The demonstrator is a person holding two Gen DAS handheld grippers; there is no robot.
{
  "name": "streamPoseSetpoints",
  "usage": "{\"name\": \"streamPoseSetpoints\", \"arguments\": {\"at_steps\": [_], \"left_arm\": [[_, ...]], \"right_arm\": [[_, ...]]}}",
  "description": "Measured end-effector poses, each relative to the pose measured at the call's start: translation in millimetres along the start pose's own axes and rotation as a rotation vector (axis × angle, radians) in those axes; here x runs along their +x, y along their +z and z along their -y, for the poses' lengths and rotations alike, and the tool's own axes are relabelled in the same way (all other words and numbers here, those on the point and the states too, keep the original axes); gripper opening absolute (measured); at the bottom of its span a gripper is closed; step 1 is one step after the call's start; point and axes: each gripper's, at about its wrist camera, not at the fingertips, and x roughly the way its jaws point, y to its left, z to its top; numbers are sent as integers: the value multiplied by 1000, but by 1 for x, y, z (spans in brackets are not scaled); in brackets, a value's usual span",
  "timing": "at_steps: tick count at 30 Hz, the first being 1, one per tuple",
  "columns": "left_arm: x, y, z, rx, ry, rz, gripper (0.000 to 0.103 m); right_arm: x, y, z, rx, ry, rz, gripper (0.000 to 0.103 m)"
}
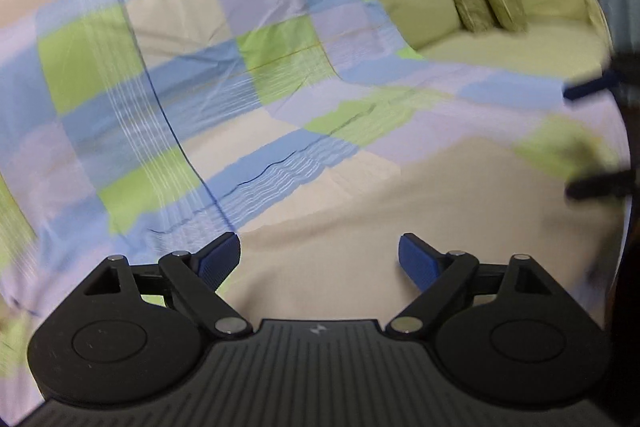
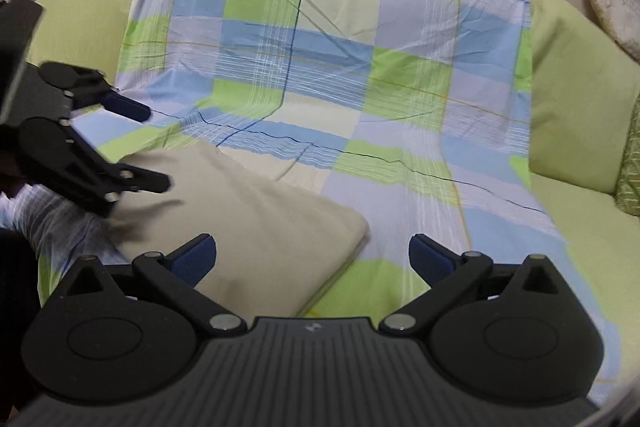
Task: Fold clothes
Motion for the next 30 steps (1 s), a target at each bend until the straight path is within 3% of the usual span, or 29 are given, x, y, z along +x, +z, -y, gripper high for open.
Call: {"name": "streamPoseSetpoints", "arguments": {"at_steps": [6,9,16,26,30], "left_arm": [[39,7,12,72,-49,-26,88],[47,12,8,41,-56,-5,88],[59,-2,1,108,36,-77,88],[54,-12,-1,63,71,-49,90],[49,-6,-7,20,65,-41,89]], "right_arm": [[24,0,5,-16,-8,-16,102],[32,-2,7,0,-11,-19,102],[42,-2,9,11,-6,-23,102],[88,24,4,-100,-27,-29,102],[123,26,14,-159,-55,-110,101]]}}
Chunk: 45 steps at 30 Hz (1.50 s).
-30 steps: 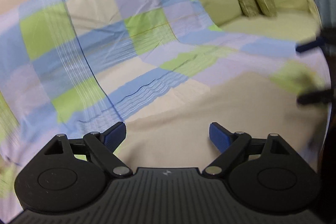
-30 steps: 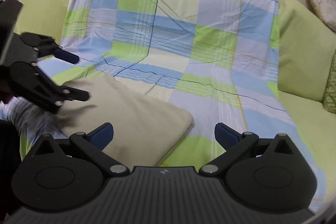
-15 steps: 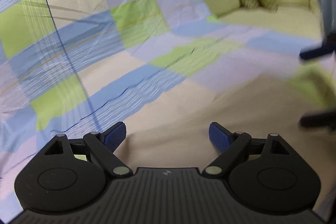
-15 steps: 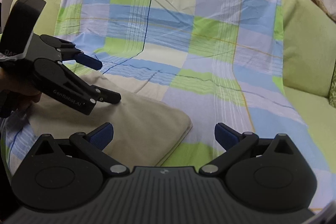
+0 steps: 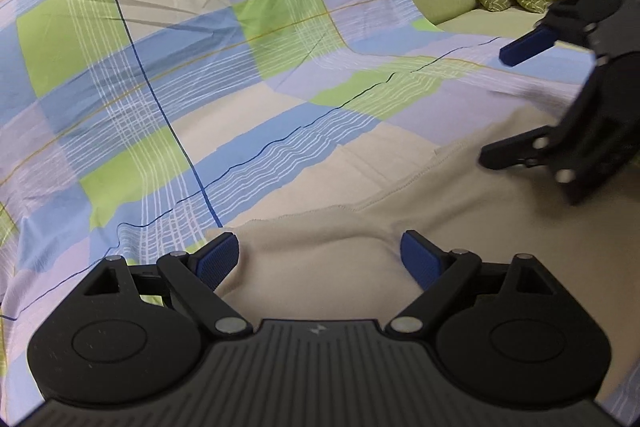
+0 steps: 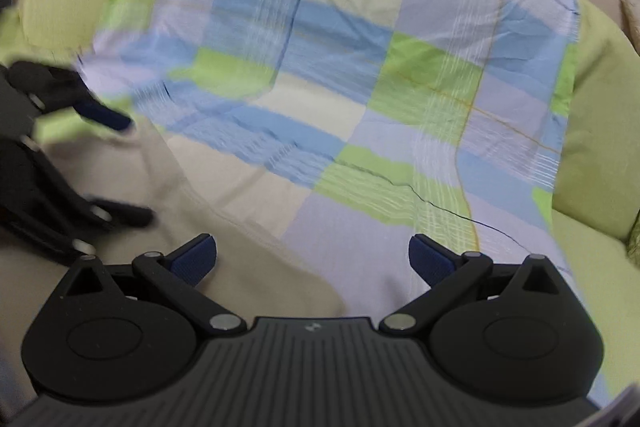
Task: Fold clothes
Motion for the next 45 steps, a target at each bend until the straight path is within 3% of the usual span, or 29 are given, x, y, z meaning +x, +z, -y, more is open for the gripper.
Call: {"name": "streamPoseSetpoints", "arguments": {"at_steps": [4,8,10,14,18,21,25,28,30,34,37,40,43,45], "left_arm": [[-7,12,-7,-65,-30,35,89],[15,14,-2,27,17,-35,90],[22,11,-7,27,32,-61,91],[27,9,-20,-5,49,-80,92],[30,8,-30,-13,67,-87,94],[32,8,-38,19,127,-90,94],[31,6,-51,15,172,-100,93],[24,9,-51,4,162,-73,92],[23,11,-49,9,142,-63,92],[38,3,-53,90,229,-94,92],[43,-4,-72,63,263,-113,92],[37,-7,-85,34,285,-119,92],[18,-2,-83,13,264,-83,92],[3,4,-71,-20,199,-46,92]], "right_arm": [[14,-4,14,17,-29,-14,101],[22,-5,19,41,-19,-23,101],[24,-5,20,53,-19,-27,101],[5,5,10,16,-45,48,101],[5,13,-3,-22,28,75,101],[23,8,-7,-42,16,8,101],[27,4,-1,-3,17,3,101],[18,8,-7,-26,-13,43,101],[11,16,-11,-21,25,97,101],[23,23,-24,-74,64,79,101],[36,20,-29,-118,62,41,101],[39,16,-25,-85,58,34,102],[34,17,-25,-76,25,53,101],[24,20,-29,-88,12,85,101]]}}
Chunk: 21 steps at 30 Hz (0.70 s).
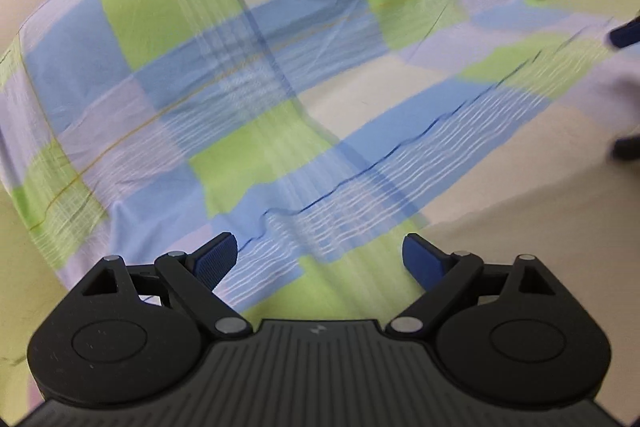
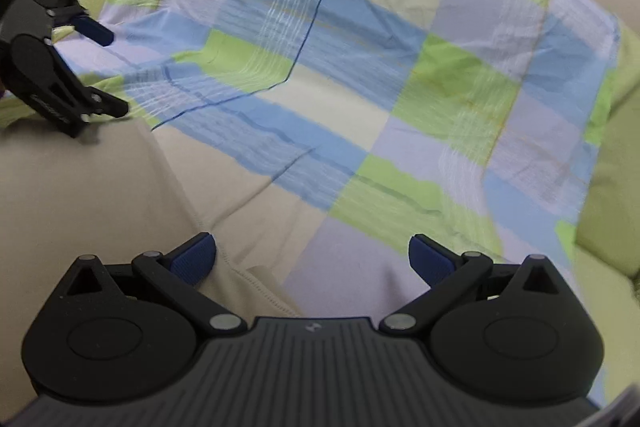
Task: Fold clothes
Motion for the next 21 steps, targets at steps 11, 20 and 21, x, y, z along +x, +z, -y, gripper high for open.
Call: {"name": "streamPoseSetpoints", "arguments": {"at_steps": [11,20,21], "left_arm": [[-2,-18,28,149,-6,-40,93],[-17,-45,-9,112,111,-86,92],[-23,-47,-15,94,133,-85,91]], "right_arm": [[-10,-24,0,-2,47,-70,102],[-31,-45,10,66,-6,-61,102],[-32,-46,11,66,-7,-61,102]]}}
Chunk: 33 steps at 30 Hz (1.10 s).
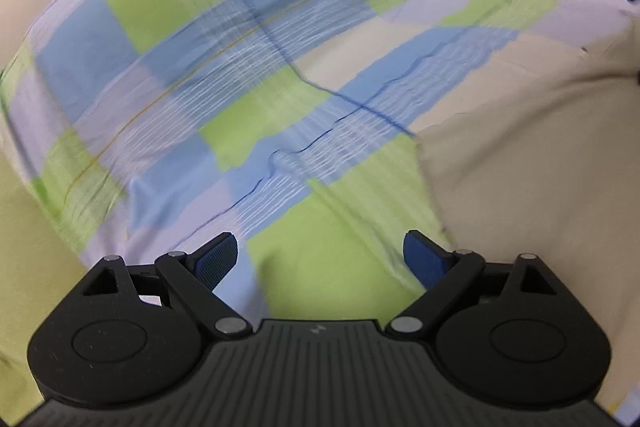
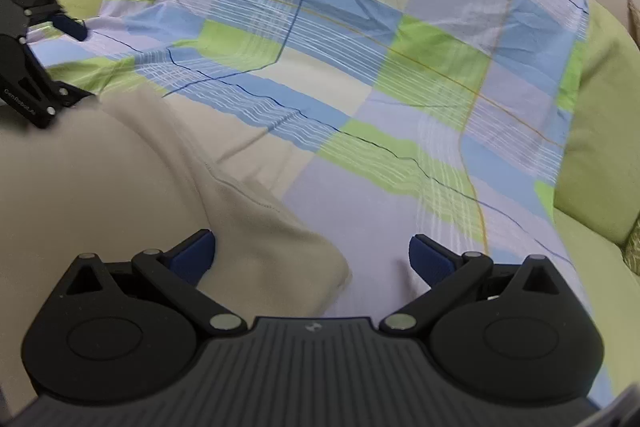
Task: Fold clothes
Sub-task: 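Press and smooth the folded shirt with both open grippers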
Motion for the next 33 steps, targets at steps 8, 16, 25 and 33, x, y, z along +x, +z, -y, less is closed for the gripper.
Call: {"name": "streamPoseSetpoints", "arguments": {"at_steps": [8,16,25,33], "left_arm": [[-60,8,10,-59,-102,91,91],[-56,-23,29,-48,-161,52,91],[-70,-34,8,-55,-81,45,91],[-101,-15,43,2,-232,194,91]], "right_arm": [[-41,21,-18,-32,-14,66,102],[-56,4,-63,-130,35,86,102],[-75,-7,-48,-27,-71,28,102],[-95,20,-93,-23,-103,141,102]]}}
